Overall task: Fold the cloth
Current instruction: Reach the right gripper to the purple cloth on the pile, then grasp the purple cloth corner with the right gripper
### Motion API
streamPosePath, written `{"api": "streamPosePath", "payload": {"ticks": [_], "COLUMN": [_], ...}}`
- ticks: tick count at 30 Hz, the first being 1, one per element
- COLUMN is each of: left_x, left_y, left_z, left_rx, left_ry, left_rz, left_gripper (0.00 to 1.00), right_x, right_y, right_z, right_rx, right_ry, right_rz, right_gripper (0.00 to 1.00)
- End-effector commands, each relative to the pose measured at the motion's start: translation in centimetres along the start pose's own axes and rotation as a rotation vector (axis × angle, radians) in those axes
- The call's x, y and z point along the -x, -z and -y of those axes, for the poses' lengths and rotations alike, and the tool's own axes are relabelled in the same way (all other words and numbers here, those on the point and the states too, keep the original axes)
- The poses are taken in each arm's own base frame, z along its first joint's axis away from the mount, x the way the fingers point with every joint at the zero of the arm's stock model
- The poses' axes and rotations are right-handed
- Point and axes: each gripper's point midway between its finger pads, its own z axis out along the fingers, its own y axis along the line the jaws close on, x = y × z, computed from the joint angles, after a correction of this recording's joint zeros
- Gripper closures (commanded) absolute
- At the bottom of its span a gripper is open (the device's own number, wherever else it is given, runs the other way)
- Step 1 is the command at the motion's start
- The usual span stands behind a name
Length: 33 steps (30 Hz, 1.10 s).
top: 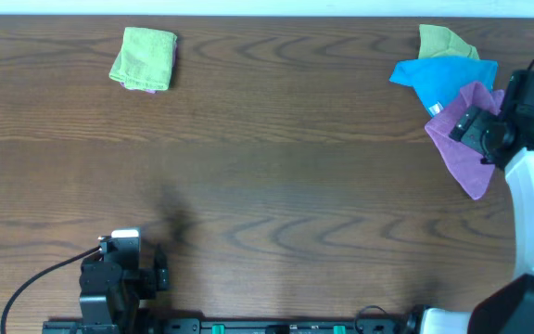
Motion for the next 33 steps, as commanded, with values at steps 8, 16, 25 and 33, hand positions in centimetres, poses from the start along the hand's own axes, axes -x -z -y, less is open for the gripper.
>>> {"api": "streamPosePath", "payload": {"ticks": [8,16,25,33], "left_x": [-1.2,-1.2,-1.2,-1.2], "left_y": [-0.5,-0.5,-0.5,-0.5], "left_z": [0.1,0.1,0.1,0.1], "left_rx": [-0.002,-0.002,-0.002,-0.002], "left_ry": [-0.028,-0.028,-0.028,-0.028], "left_rz": [-0.037,-0.037,-0.037,-0.037], "left_gripper": [0.05,0.05,0.05,0.05], "right_x": [-1.5,-3.2,-2.9,-2.0], "right_y": [-4.8,-9.0,-11.3,-12.4], "right_z": [-1.4,-2.1,-2.6,-3.2], "right_rx": [0.041,0.036,0.045,0.066], "right_ry": [-0.088,-0.096,-0.099,-0.105], "right_rz": [-0.102,-0.177,-0.160,-0.119], "right_gripper": [0.25,0.27,0.27,0.26]}}
